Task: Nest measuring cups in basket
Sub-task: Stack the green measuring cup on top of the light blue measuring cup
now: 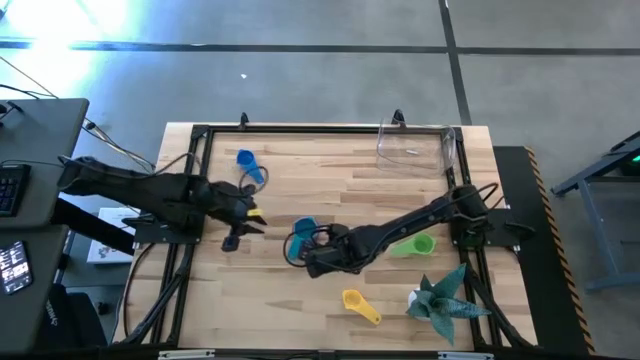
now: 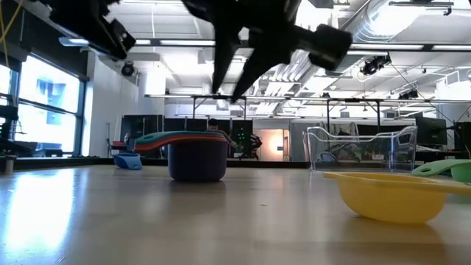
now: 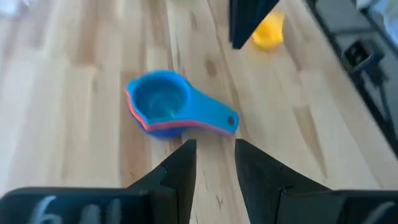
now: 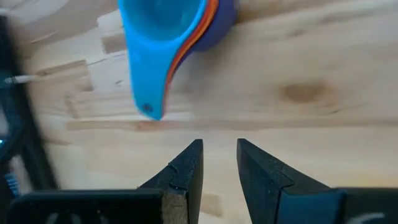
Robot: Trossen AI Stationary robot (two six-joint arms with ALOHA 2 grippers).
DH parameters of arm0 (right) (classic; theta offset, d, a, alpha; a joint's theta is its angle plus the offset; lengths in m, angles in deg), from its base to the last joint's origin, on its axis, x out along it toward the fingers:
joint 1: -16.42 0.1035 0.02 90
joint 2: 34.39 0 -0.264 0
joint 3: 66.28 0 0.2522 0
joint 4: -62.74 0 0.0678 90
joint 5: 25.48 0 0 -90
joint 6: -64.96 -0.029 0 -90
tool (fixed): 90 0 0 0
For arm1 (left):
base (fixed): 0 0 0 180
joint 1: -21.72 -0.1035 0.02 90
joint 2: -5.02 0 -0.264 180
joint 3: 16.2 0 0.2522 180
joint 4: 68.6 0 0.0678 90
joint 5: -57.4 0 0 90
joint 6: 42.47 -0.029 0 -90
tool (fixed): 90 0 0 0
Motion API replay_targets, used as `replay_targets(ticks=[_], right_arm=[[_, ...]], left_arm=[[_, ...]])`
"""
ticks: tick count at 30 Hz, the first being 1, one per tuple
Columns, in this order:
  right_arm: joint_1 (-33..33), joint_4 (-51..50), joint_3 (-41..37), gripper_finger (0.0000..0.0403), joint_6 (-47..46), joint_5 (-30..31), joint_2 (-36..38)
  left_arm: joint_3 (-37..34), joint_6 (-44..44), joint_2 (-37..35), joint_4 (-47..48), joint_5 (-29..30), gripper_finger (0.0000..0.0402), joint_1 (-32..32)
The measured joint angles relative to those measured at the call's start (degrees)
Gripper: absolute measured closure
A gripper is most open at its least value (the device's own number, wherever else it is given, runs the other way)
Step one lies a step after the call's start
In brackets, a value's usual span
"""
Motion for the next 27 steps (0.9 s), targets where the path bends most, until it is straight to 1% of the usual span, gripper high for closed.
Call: replay_targets(ticks=[4, 11, 15, 20, 27], right_arm=[[-1.07, -5.66, 0.0, 0.0314, 5.26, -0.05, 2.64], [-3.21, -15.67, 0.0, 0.0314, 15.8, -0.02, 9.28], [-4.75, -22.39, 0.0, 0.0314, 21.27, -0.03, 13.09], [-7.15, -30.65, 0.0, 0.0314, 28.95, 0.02, 16.84], [-11.05, -40.18, 0.0, 0.0314, 40.68, 0.0, 19.61]], left_arm=[[0.0, 0.16, -4.89, -0.24, 3.75, 0.03, 0.0], [1.25, 1.26, -9.16, -0.73, 14.69, 0.03, 0.0], [2.19, 1.5, -9.31, -0.96, 20.04, 0.03, -0.02], [2.49, 3.82, -9.31, -0.9, 26.09, 0.03, -0.02], [2.49, 8.93, -9.31, -0.92, 29.82, 0.03, -0.65]])
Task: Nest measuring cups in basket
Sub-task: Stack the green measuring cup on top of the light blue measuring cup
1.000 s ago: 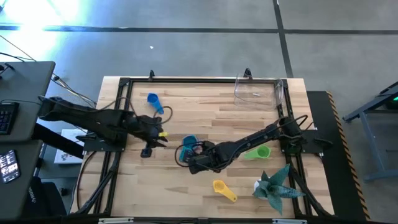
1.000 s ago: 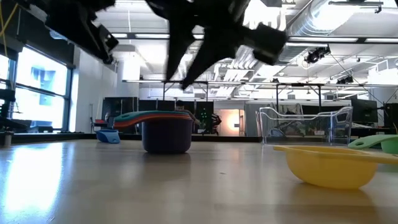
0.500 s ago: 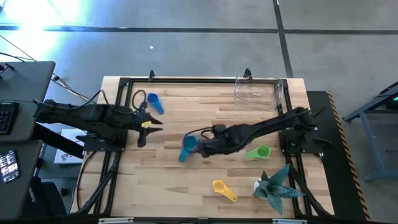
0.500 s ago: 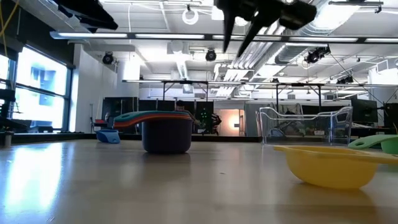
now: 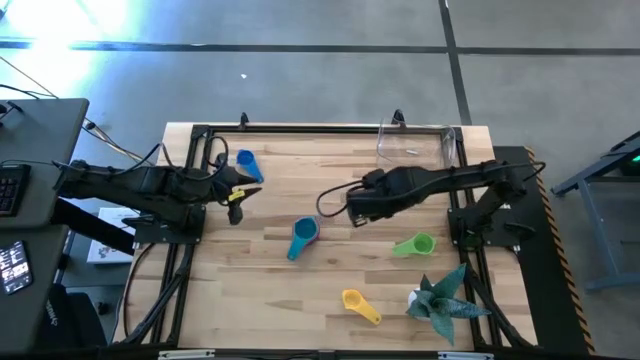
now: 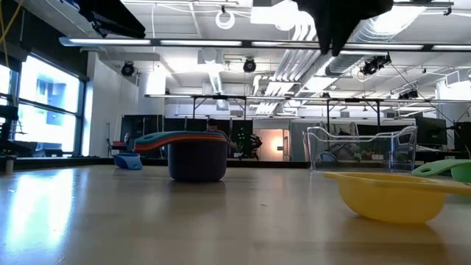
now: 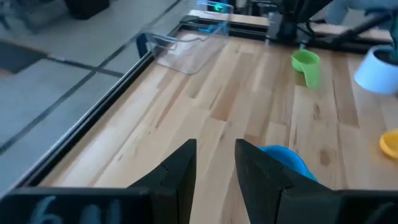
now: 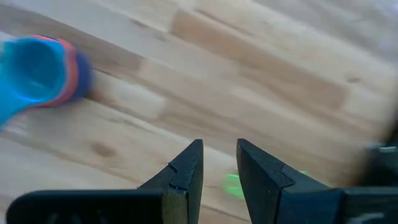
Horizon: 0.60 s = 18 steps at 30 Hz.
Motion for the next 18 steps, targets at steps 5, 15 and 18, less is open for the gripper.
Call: replay_targets(ticks=[5, 15, 18], right_arm=[[-2.32, -3.41, -0.77, 0.0314, 7.24, 0.04, 0.35], [-4.72, 0.97, -20.91, 0.0314, 6.74, -3.48, 9.91], [-4.52, 6.03, -26.53, 0.0314, 5.55, -5.53, 14.54]], left_arm=[[0.0, 5.47, 0.0, -0.01, 0.1, 0.03, -2.43], [0.0, 7.89, 0.0, -0.01, 0.1, 0.03, -7.05], [0.0, 7.88, 0.0, -0.01, 0.09, 0.03, -8.06]])
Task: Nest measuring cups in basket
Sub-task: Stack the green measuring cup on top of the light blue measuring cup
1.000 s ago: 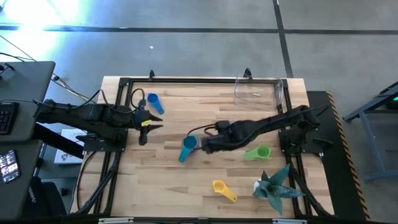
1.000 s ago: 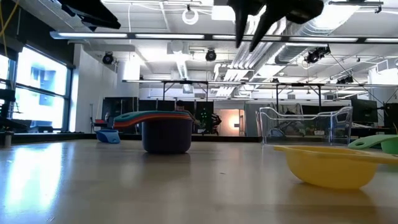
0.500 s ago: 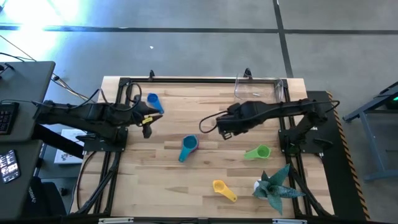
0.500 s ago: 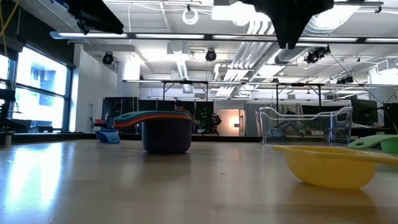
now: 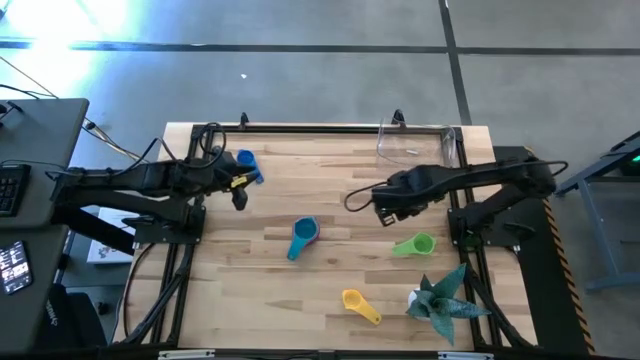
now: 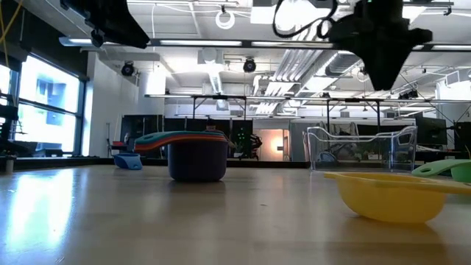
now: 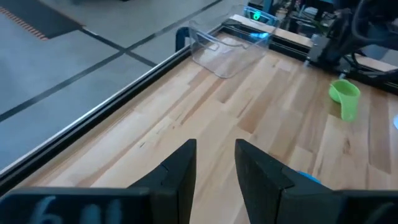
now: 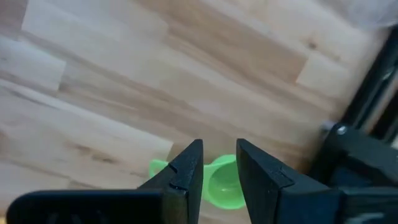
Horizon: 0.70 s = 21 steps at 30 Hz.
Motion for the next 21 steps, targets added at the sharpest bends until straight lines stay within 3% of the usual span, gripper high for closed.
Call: replay_targets(ticks=[12, 21], right_arm=[[-0.05, 9.3, -15.95, 0.0314, -11.64, -12.61, 10.36], [-0.08, 10.85, -22.25, 0.0314, 2.45, -12.75, 10.29]], left_arm=[[0.0, 0.91, 0.0, 0.04, -0.1, 0.03, -2.24], [0.0, -1.17, 0.0, 0.47, -0.23, 0.03, -2.24]])
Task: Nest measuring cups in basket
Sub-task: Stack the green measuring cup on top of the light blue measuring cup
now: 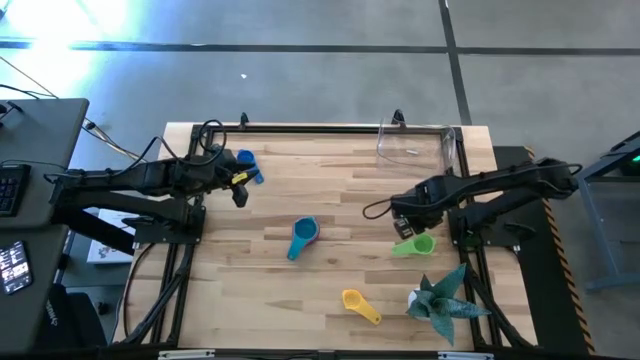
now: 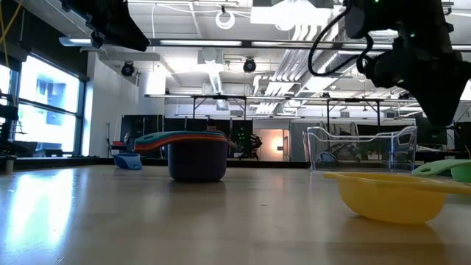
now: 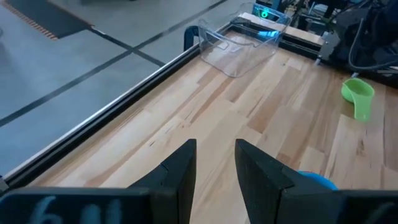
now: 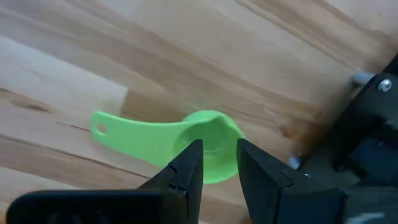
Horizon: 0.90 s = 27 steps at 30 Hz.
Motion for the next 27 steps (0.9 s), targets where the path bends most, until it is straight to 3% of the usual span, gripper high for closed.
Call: replay_targets(ticks=[9, 27], right_arm=[[0.0, 0.14, -3.67, 0.0314, 11.82, -1.84, 0.0], [0.02, 7.9, -10.63, 0.0314, 15.5, -4.16, -0.02]], left_arm=[[-0.02, -2.47, 0.0, 0.36, 0.0, 0.03, 0.0], [-0.07, -1.46, 0.24, 0.41, 0.02, 0.03, 0.0]])
